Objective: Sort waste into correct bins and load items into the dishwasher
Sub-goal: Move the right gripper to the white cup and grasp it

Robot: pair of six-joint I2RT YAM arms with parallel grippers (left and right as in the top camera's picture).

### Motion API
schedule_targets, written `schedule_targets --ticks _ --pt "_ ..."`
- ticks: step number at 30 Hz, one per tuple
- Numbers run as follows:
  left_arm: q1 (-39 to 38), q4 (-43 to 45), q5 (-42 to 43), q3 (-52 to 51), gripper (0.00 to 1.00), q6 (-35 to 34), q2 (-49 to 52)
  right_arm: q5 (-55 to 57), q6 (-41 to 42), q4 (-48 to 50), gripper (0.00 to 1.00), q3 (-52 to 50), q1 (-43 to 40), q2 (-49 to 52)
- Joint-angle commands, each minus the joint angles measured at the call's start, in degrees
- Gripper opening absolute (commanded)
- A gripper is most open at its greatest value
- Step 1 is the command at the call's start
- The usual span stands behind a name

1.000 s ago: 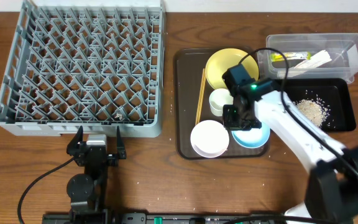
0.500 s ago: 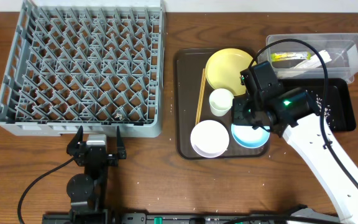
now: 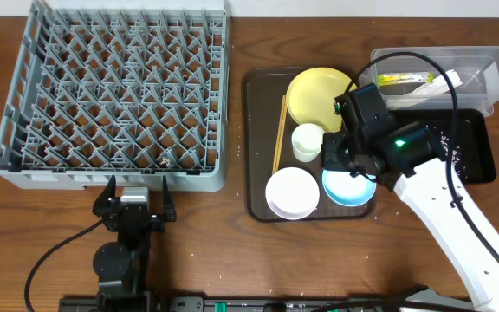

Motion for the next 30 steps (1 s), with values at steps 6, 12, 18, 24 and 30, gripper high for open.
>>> schedule_targets --ticks 6,12,18,24,30 --pt "-0.2 -2.0 0.6 -0.9 0.98 0.8 -0.3 -0.7 -0.5 2.4 0.19 1.0 -0.2 -0.7" --pt "-0.2 -2.0 0.6 -0.9 0.98 0.8 -0.3 -0.7 -0.4 6.4 0.2 1.0 -0.2 0.0" --pt "-0.2 -2.0 0.6 -0.9 0.98 0.8 -0.3 -1.8 -1.4 13.1 0.21 2.0 -0.3 4.8" --pt "-0.2 -2.0 0.6 -0.9 0.98 0.8 -0.3 -2.6 -4.9 6.6 0.27 13.6 -1.3 11.2" --pt "-0.2 -2.0 0.6 -0.9 0.98 0.8 -0.3 -2.6 -6.0 -2.6 0.31 24.2 -3.7 19.3"
